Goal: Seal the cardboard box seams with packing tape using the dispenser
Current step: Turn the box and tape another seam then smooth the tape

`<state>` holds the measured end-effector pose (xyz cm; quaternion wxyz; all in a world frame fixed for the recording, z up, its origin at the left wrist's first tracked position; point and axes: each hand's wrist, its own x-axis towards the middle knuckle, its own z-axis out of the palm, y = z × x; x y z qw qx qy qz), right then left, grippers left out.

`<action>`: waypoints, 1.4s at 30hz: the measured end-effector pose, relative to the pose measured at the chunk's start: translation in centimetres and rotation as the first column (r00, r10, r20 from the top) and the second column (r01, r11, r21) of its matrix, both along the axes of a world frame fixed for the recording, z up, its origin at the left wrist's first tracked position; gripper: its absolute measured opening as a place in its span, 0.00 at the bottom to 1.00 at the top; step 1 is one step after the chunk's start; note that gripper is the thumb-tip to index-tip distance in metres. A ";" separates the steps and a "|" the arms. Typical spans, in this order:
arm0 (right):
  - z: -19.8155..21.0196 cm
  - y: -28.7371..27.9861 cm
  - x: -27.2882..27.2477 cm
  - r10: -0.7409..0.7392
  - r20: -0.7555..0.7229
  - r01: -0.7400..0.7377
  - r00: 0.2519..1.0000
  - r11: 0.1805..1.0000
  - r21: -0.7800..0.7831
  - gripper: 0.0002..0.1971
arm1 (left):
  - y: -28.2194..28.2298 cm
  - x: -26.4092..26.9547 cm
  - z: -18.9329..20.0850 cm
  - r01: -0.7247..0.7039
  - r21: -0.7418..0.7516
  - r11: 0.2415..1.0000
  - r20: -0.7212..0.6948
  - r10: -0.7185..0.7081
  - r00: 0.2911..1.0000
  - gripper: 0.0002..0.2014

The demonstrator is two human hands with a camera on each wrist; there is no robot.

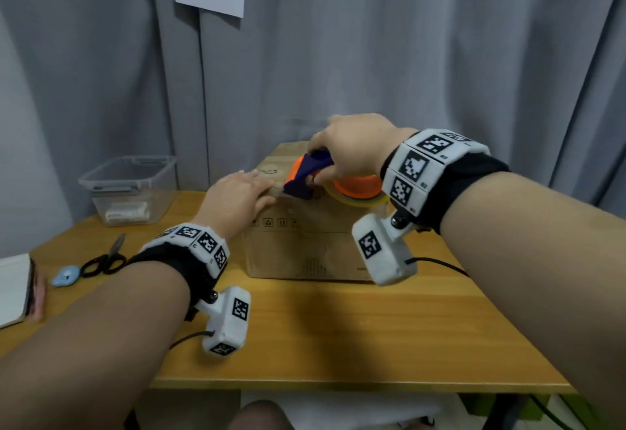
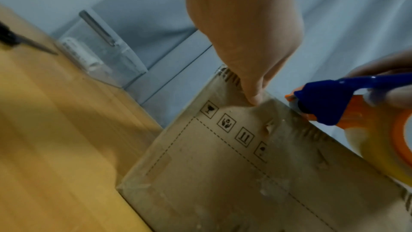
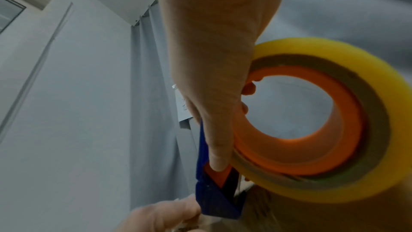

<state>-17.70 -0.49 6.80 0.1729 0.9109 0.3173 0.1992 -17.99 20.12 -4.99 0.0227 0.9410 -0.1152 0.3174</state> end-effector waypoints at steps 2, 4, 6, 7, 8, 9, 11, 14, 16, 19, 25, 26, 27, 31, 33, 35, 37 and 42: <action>0.0 0.0 0.5 -0.006 -0.044 0.007 0.999 0.999 0.034 0.26 | -0.5 -0.3 0.1 -0.017 0.005 1.000 -0.017 0.017 1.000 0.14; -0.1 -0.6 0.8 -0.016 -0.097 0.025 0.995 0.995 0.092 0.24 | -1.1 -0.3 0.1 -0.029 0.004 1.000 -0.032 0.029 0.999 0.13; -0.2 -1.0 0.9 -0.007 -0.122 0.020 0.992 0.994 0.107 0.23 | -1.1 -0.2 0.2 -0.041 0.029 0.999 -0.033 0.042 0.999 0.12; -0.3 -1.2 0.9 0.007 -0.116 0.004 0.993 0.995 0.095 0.23 | -1.1 -0.1 0.3 -0.046 0.053 0.998 -0.031 0.048 0.998 0.12; -0.4 -1.2 0.9 0.022 -0.101 -0.014 0.995 0.997 0.080 0.22 | -1.1 0.1 0.4 -0.046 0.076 0.996 -0.028 0.048 0.998 0.10; -0.3 -1.2 0.8 0.030 -0.084 -0.024 0.996 0.997 0.068 0.22 | -1.2 0.3 0.4 -0.037 0.086 0.996 -0.031 0.040 0.999 0.09; -0.2 -0.9 0.7 0.031 -0.069 -0.028 0.997 0.999 0.045 0.22 | -1.6 0.6 0.1 0.024 0.050 0.998 -0.047 -0.022 0.999 0.10; 0.1 -0.7 0.3 0.034 -0.083 -0.031 0.996 0.999 0.034 0.23 | -2.0 0.6 -0.5 0.067 -0.086 0.994 -0.078 -0.074 0.994 0.14; 0.4 -1.3 0.1 0.058 -0.091 -0.052 0.994 0.996 0.069 0.25 | -1.9 0.4 -0.6 0.040 -0.112 0.993 -0.082 -0.049 0.995 0.14; 1.0 -3.1 -0.1 0.073 -0.039 -0.068 0.997 0.990 0.120 0.27 | -1.9 -0.1 -0.2 0.016 -0.092 0.996 -0.095 -0.025 0.995 0.16; 0.8 -6.0 0.2 0.013 -0.079 -0.003 0.997 0.992 0.129 0.30 | -2.4 -0.8 0.5 -0.043 -0.049 0.998 -0.146 0.036 0.989 0.15; 0.9 -6.5 0.2 -0.002 -0.082 0.012 0.997 0.992 0.126 0.30 | -2.4 -0.8 0.5 -0.049 -0.046 0.998 -0.145 0.041 0.989 0.15; 1.0 -6.9 0.2 -0.017 -0.081 0.027 0.997 0.992 0.125 0.30 | -2.4 -0.8 0.6 -0.053 -0.044 0.998 -0.142 0.046 0.989 0.15; 0.4 -7.3 0.1 -0.021 -0.088 0.029 0.996 0.996 0.087 0.28 | -3.0 -0.6 1.0 -0.085 -0.002 0.996 -0.152 0.084 0.985 0.14; 0.0 -6.9 0.4 -0.022 -0.105 0.029 0.994 0.998 0.063 0.27 | -3.5 -0.4 1.2 -0.097 0.026 0.995 -0.179 0.100 0.979 0.10; 0.0 -6.8 0.8 -0.028 -0.133 0.038 0.991 0.996 0.077 0.26 | -4.4 -0.1 1.3 -0.077 0.030 0.997 -0.203 0.081 0.976 0.09; 0.1 -6.8 1.1 -0.025 -0.157 0.040 0.987 0.995 0.095 0.26 | -5.9 0.2 1.1 -0.002 0.008 1.000 -0.229 0.003 0.973 0.15; -0.2 -6.8 1.2 -0.024 -0.170 0.047 0.985 0.990 0.135 0.26 | -7.0 0.6 0.6 0.069 -0.074 0.995 -0.199 -0.083 0.976 0.21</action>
